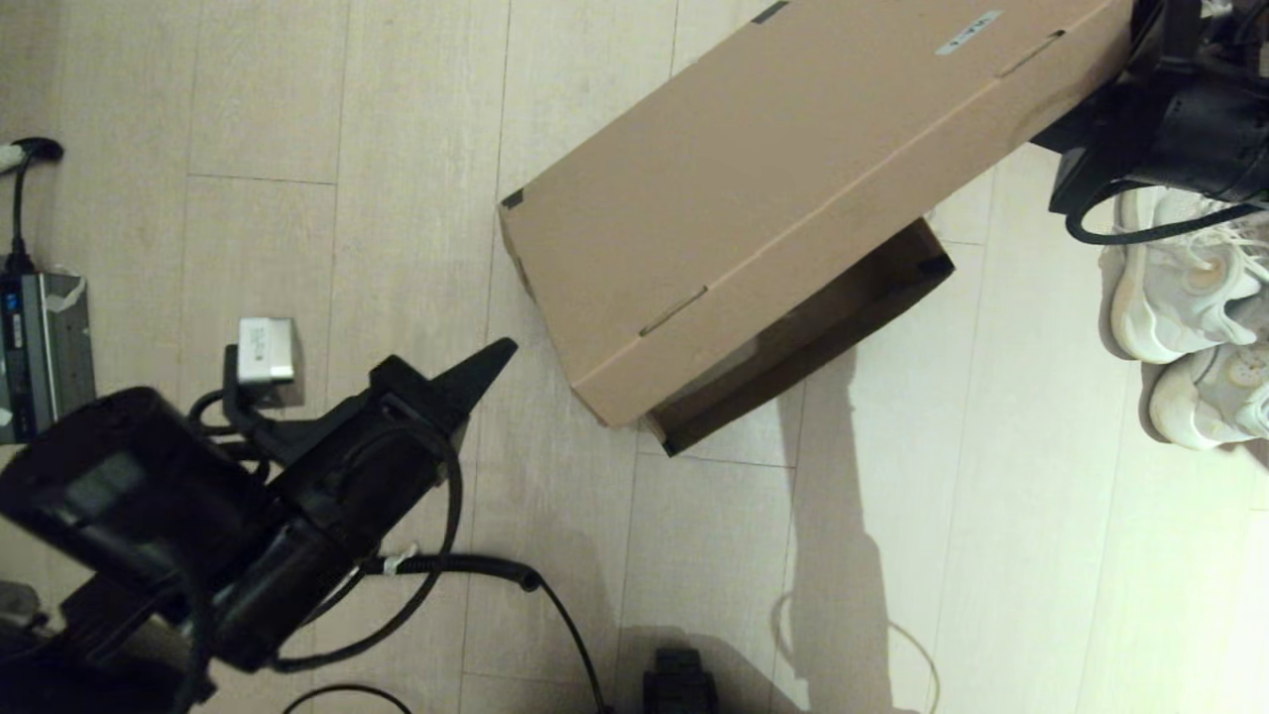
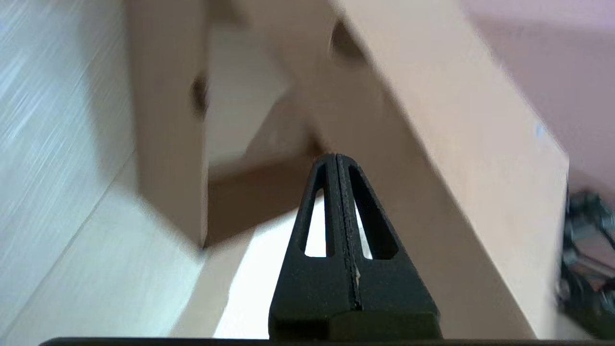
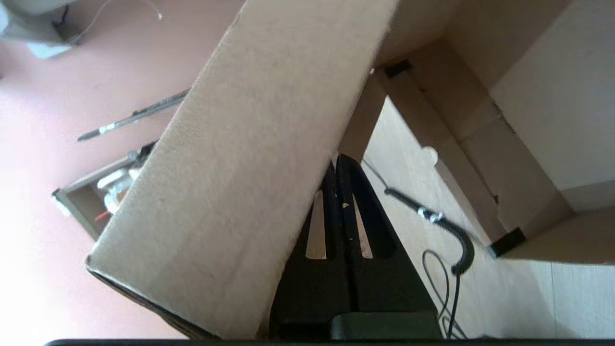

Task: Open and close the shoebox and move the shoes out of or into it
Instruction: Open the shoe box

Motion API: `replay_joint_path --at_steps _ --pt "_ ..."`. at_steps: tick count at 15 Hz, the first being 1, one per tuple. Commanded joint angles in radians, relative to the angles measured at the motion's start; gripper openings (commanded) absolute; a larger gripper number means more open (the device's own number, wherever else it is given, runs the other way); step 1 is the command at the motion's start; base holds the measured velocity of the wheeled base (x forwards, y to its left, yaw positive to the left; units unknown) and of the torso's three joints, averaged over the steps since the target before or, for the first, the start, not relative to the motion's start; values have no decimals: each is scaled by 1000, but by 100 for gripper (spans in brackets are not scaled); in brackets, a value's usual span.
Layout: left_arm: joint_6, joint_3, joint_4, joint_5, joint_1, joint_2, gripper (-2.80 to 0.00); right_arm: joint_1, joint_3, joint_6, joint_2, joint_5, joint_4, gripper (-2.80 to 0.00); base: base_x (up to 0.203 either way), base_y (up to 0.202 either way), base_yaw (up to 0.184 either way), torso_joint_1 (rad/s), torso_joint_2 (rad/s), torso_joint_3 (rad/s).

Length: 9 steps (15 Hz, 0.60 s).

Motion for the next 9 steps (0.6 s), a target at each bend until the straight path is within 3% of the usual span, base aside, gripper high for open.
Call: replay_joint_path --at_steps 1,3,9 --pt "-13 83 -8 1 -24 -86 -280 20 -12 5 13 -11 1 -280 0 0 0 0 0 0" --pt "-72 77 -8 2 -76 -80 -280 25 -12 6 13 -12 1 -280 0 0 0 0 0 0" --pt "-195 9 -8 4 -94 47 -280 43 -63 6 15 -15 15 -280 0 0 0 0 0 0"
